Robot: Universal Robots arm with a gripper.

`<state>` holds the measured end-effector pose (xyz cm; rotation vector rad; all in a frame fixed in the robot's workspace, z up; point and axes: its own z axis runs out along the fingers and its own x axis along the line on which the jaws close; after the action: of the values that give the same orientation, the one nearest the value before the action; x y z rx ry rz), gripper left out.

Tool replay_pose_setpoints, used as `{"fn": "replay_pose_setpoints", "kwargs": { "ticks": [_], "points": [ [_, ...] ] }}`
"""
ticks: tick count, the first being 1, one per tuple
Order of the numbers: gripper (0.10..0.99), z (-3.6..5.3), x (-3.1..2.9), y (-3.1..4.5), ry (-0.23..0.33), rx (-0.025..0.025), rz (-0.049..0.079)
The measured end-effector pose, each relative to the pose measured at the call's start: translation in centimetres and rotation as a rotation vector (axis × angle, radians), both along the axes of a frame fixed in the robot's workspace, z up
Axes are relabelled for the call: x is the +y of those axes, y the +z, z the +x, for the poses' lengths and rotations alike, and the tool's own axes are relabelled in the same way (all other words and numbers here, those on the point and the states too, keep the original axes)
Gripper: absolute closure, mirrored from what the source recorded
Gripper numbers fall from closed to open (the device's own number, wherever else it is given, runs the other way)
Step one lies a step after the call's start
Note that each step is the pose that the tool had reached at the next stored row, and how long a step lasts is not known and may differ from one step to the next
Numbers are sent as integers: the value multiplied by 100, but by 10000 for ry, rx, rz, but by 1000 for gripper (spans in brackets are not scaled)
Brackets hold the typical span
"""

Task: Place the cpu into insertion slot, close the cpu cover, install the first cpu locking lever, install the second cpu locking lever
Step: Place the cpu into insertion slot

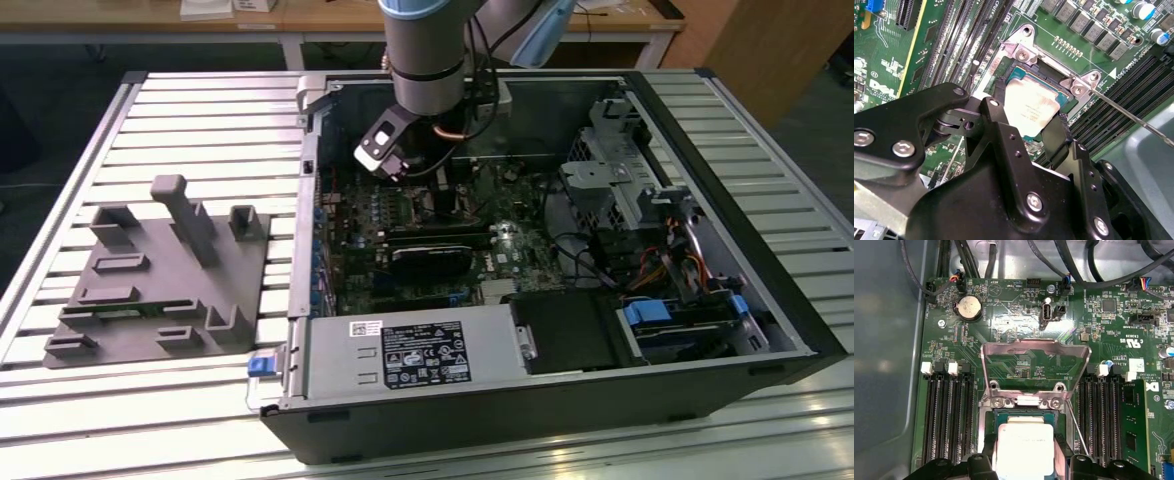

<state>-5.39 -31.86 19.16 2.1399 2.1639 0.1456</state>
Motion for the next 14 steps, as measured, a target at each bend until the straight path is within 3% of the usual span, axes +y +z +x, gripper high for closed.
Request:
{"fn": "replay_pose_setpoints", "kwargs": {
  "ticks": [14],
  "points": [
    [549,1,-16,4,-162,3,-10]
  ]
}}
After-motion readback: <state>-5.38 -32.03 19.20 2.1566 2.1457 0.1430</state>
